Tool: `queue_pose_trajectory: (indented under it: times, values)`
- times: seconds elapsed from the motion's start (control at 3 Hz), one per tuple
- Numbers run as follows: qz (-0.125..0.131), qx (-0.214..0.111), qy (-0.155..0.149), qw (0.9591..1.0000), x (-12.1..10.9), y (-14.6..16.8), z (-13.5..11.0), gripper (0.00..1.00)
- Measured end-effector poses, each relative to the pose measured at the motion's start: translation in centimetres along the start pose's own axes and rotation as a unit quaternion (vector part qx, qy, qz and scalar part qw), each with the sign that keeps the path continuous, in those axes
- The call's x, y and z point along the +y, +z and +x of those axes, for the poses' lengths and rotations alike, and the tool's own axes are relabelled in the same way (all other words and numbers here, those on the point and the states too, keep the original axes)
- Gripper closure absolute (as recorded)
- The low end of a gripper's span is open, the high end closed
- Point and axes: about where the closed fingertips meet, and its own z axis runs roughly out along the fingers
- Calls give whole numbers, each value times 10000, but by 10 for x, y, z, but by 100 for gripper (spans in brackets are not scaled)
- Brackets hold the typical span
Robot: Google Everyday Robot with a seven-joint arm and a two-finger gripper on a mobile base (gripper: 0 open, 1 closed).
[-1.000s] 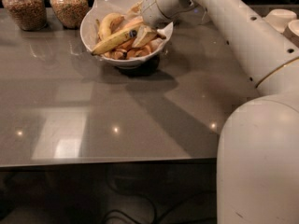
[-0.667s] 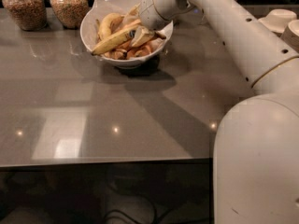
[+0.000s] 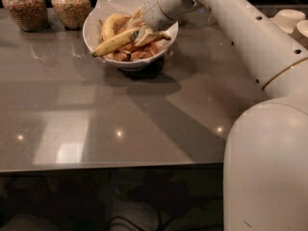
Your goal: Pick banana from white bowl
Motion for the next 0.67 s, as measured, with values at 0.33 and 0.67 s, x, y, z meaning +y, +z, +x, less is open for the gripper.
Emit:
queue_pose_trajectory:
  times: [0.33, 0.67]
  values:
    - [53, 68, -38, 10000, 1, -28, -7, 100]
    - [171, 13, 88, 9998, 6, -71, -13, 100]
